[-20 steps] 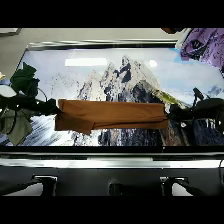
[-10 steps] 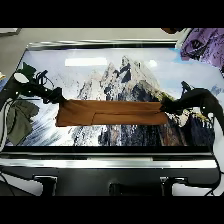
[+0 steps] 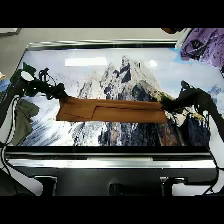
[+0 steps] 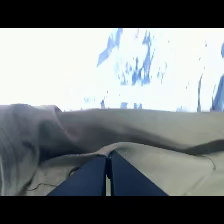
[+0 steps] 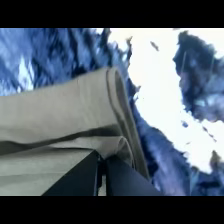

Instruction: Fold the clothes and pants, and hang the long-sleeved shirts on hangers.

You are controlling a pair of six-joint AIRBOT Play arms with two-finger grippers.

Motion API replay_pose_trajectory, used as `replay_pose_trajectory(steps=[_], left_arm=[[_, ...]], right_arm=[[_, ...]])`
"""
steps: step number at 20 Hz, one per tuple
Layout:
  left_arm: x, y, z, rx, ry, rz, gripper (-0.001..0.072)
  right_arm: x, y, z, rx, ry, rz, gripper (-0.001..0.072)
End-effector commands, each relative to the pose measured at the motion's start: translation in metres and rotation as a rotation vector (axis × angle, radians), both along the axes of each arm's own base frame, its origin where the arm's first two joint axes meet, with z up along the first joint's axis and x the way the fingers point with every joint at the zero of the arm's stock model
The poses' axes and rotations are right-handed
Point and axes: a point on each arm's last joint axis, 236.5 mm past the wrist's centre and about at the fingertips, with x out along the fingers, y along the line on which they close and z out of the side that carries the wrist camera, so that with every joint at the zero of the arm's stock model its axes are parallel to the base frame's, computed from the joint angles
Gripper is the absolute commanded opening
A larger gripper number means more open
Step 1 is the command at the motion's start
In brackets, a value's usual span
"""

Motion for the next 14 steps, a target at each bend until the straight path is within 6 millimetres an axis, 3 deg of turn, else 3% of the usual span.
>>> replay_pose_trajectory(steps=[1, 3, 4, 5, 6, 7, 8, 10, 11, 12, 13, 14], left_arm=[[0.006, 0.002, -0.014, 0.001, 0.009, 0.021, 0.0017], [0.005, -0.002, -0.021, -0.019, 0.026, 0.025, 0.0018], [0.007, -0.004, -0.021, -0.032, 0.024, 0.03, 0.0023], [0.01, -0.004, -0.019, -0.034, 0.013, 0.038, 0.0092], [0.014, -0.002, -0.015, -0.032, 0.0, 0.048, 0.0253], [0.018, 0.003, -0.008, -0.028, -0.011, 0.068, 0.0277], [0.022, 0.01, 0.003, -0.015, -0.023, 0.082, 0.0277], [0.025, 0.032, 0.026, 0.078, -0.061, 0.072, 0.0278], [0.024, 0.045, 0.037, 0.143, -0.075, 0.074, 0.0376], [0.022, 0.058, 0.048, 0.211, -0.089, 0.086, 0.0472], [0.021, 0.068, 0.057, 0.26, -0.106, 0.093, 0.0473], [0.019, 0.073, 0.067, 0.29, -0.123, 0.092, 0.0473]], right_arm=[[0.011, -0.002, -0.003, 0.006, -0.025, -0.039, 0.003], [0.007, 0.002, -0.015, 0.029, 0.008, -0.043, 0.0035], [0.006, 0.004, -0.018, 0.037, 0.019, -0.045, 0.0097], [0.003, 0.006, -0.019, 0.05, 0.032, -0.05, 0.0164], [0.0, 0.005, -0.015, 0.07, 0.054, -0.068, 0.0264], [0.0, 0.001, -0.005, 0.101, 0.066, -0.086, 0.037], [0.002, -0.007, 0.008, 0.132, 0.06, -0.099, 0.0422], [0.005, -0.031, 0.031, 0.196, 0.036, -0.126, 0.0456], [0.0, -0.041, 0.033, 0.227, 0.04, -0.136, 0.0457], [-0.01, -0.048, 0.03, 0.262, 0.069, -0.13, 0.0509], [-0.018, -0.047, 0.025, 0.308, 0.1, -0.108, 0.0599], [-0.025, -0.039, 0.021, 0.374, 0.121, -0.066, 0.0622]])
